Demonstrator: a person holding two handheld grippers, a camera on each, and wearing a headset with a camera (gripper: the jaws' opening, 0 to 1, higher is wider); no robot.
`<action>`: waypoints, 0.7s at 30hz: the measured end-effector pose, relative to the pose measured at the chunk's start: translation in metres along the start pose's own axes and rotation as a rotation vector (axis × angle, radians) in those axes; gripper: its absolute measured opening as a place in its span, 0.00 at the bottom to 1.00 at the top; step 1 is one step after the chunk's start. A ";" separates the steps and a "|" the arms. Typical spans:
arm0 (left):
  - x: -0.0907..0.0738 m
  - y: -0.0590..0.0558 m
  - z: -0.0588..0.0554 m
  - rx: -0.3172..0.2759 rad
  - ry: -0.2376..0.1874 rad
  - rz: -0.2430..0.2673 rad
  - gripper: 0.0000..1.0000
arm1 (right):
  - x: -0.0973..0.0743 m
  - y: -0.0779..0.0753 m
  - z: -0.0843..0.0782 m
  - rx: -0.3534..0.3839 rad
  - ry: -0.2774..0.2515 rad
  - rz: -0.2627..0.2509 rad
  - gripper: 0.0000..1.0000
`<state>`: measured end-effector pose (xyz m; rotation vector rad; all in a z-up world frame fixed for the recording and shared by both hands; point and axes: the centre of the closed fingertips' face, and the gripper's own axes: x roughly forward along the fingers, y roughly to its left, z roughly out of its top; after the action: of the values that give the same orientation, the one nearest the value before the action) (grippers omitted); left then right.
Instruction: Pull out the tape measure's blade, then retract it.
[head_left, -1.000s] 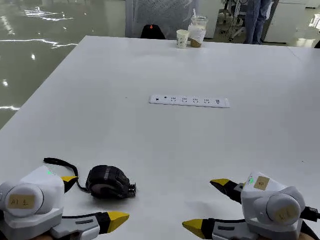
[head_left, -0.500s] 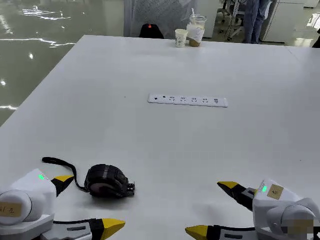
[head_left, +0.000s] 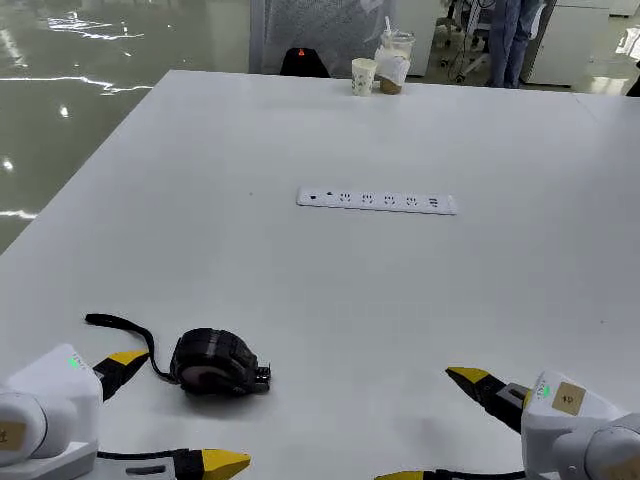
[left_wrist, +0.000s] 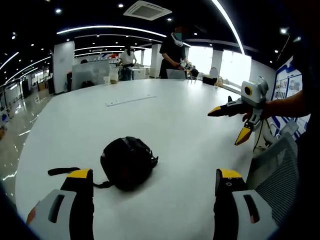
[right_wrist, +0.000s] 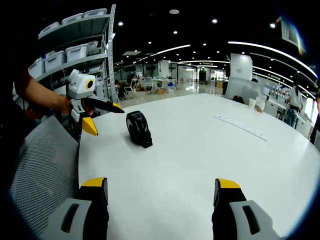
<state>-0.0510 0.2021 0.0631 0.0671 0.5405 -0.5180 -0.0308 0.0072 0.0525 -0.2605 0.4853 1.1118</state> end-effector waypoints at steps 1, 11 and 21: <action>0.000 -0.001 0.000 0.001 0.001 0.000 0.99 | 0.000 0.001 0.000 0.000 0.001 0.000 0.87; -0.006 -0.006 0.003 -0.002 -0.010 -0.008 0.99 | -0.005 0.004 0.005 0.023 -0.022 -0.010 0.93; -0.014 -0.005 0.003 -0.018 -0.031 -0.001 0.99 | -0.012 0.002 0.000 0.048 -0.027 -0.027 0.98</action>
<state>-0.0624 0.2031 0.0735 0.0418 0.5146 -0.5144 -0.0371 -0.0013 0.0588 -0.2094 0.4821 1.0747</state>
